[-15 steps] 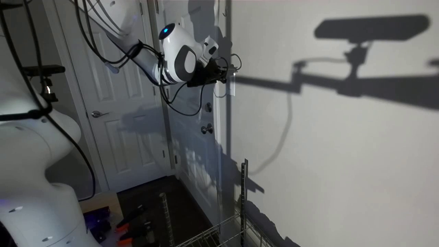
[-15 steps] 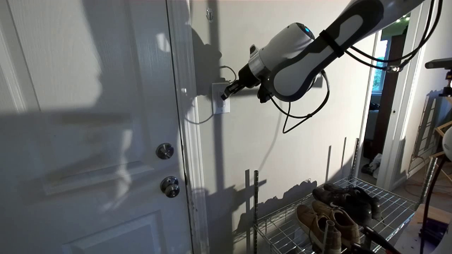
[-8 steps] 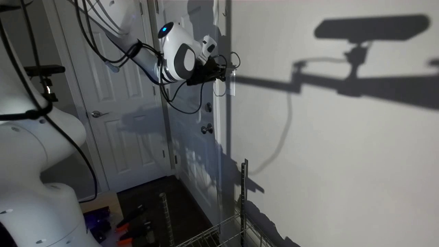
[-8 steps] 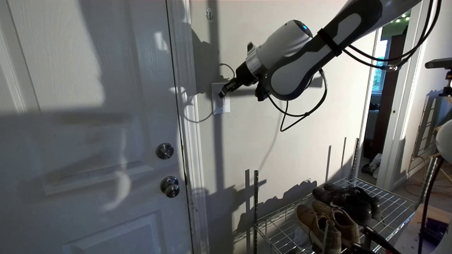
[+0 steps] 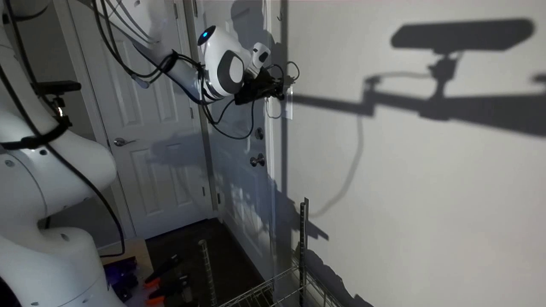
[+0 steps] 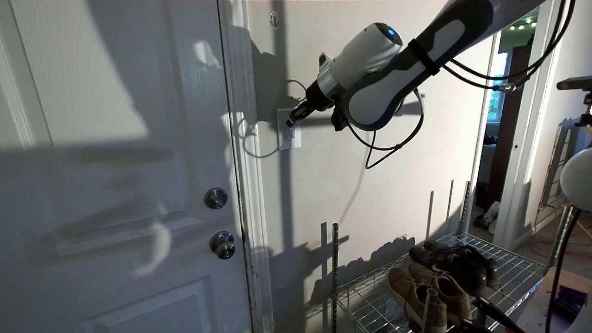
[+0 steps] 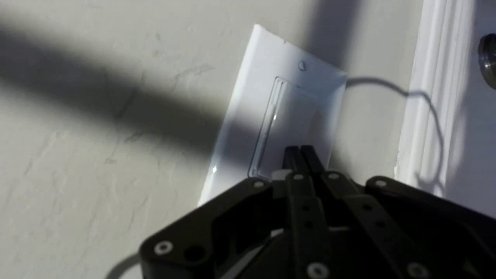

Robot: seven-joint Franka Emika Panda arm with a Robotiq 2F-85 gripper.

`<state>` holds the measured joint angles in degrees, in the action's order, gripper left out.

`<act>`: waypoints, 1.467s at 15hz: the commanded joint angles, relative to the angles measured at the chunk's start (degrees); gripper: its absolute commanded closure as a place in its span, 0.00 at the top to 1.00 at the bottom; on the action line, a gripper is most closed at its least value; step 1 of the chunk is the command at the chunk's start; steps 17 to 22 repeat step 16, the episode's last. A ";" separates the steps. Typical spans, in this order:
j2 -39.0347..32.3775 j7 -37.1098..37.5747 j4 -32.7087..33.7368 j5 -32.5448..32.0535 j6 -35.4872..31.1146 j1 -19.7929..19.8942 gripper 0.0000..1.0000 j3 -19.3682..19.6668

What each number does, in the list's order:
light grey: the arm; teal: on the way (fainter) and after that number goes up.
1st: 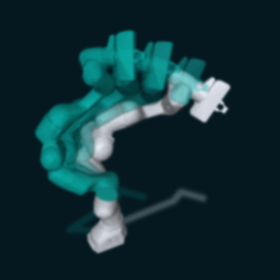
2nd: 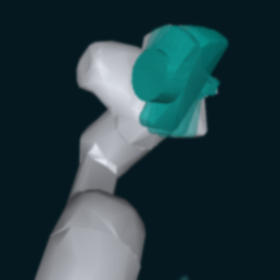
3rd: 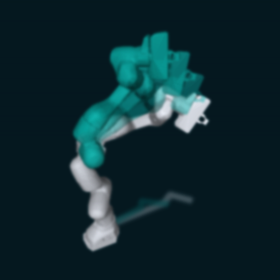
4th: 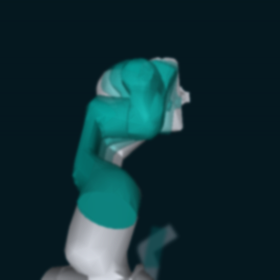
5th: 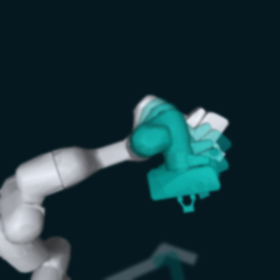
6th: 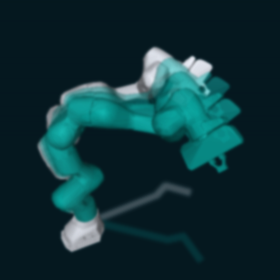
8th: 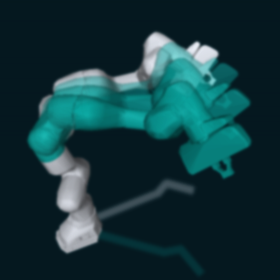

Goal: Turn on the light switch.

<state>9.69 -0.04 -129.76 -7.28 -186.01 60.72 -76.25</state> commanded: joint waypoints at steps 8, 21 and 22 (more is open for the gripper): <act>-1.68 -0.04 -3.45 1.68 14.90 -2.58 0.06 -1.12; -1.81 1.09 -4.06 2.30 18.36 -4.02 0.31 1.76; -1.81 1.09 -4.06 2.30 18.36 -4.02 0.31 1.76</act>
